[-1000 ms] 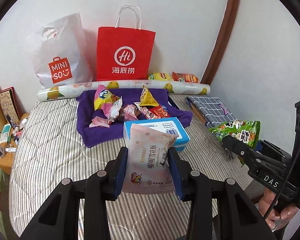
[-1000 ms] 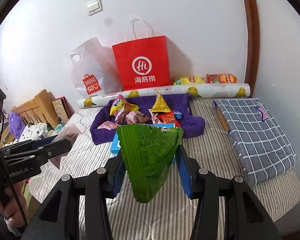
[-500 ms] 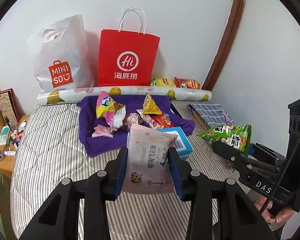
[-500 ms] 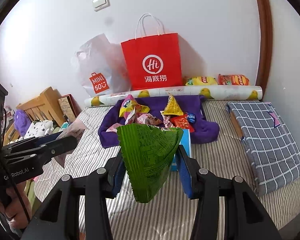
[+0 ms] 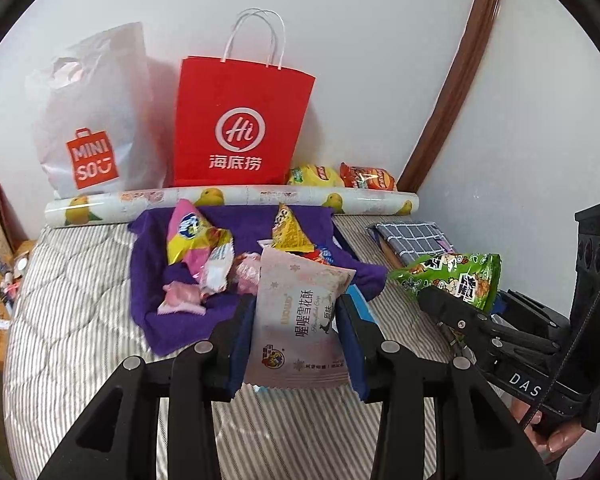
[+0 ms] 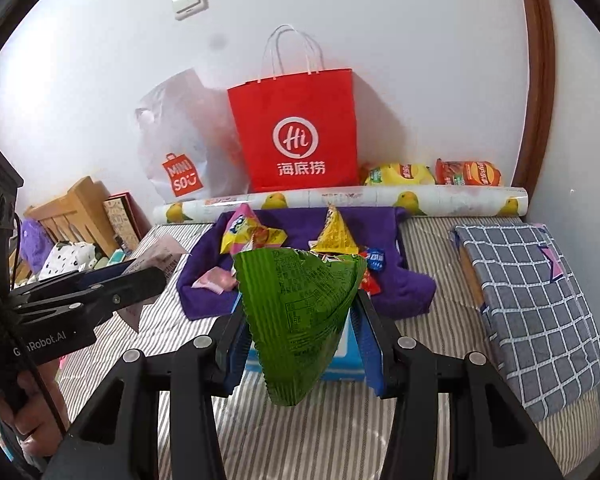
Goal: Organize snacks
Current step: 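Lower the green bag and pastry packet over the snack pile on the towel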
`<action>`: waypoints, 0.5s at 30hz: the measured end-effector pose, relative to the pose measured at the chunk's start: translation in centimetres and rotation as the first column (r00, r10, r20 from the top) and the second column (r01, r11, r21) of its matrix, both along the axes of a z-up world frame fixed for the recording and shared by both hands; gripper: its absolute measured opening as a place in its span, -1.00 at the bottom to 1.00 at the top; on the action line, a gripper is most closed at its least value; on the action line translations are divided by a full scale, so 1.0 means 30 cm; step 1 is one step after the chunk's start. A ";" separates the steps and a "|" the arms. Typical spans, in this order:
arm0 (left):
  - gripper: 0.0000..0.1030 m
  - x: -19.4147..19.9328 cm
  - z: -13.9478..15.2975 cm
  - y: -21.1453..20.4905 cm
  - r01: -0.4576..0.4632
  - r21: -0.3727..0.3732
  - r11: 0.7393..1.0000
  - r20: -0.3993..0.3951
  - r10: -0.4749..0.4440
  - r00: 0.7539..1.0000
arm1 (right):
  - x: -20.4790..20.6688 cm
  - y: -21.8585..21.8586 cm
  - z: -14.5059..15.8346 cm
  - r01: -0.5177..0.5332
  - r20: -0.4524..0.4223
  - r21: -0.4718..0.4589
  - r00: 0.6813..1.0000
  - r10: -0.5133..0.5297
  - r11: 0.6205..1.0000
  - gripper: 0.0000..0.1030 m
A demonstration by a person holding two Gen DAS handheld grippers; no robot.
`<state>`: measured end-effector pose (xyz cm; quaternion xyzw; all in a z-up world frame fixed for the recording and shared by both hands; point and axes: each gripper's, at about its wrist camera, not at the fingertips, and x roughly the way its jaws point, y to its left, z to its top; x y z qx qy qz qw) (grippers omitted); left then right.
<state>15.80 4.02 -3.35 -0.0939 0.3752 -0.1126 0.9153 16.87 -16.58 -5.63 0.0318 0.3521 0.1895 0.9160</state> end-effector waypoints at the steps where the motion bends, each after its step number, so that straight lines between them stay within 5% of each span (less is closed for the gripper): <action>1: -0.25 0.017 0.000 -0.004 0.002 0.000 1.000 0.000 -0.002 1.000 | 0.013 -0.005 0.001 0.003 0.001 0.000 1.000 -0.003 1.000 -0.08; 15: -0.25 0.181 0.001 -0.031 -0.005 0.034 0.999 0.024 0.004 1.000 | 0.206 -0.014 0.000 0.024 0.014 0.002 1.000 -0.024 1.000 -0.08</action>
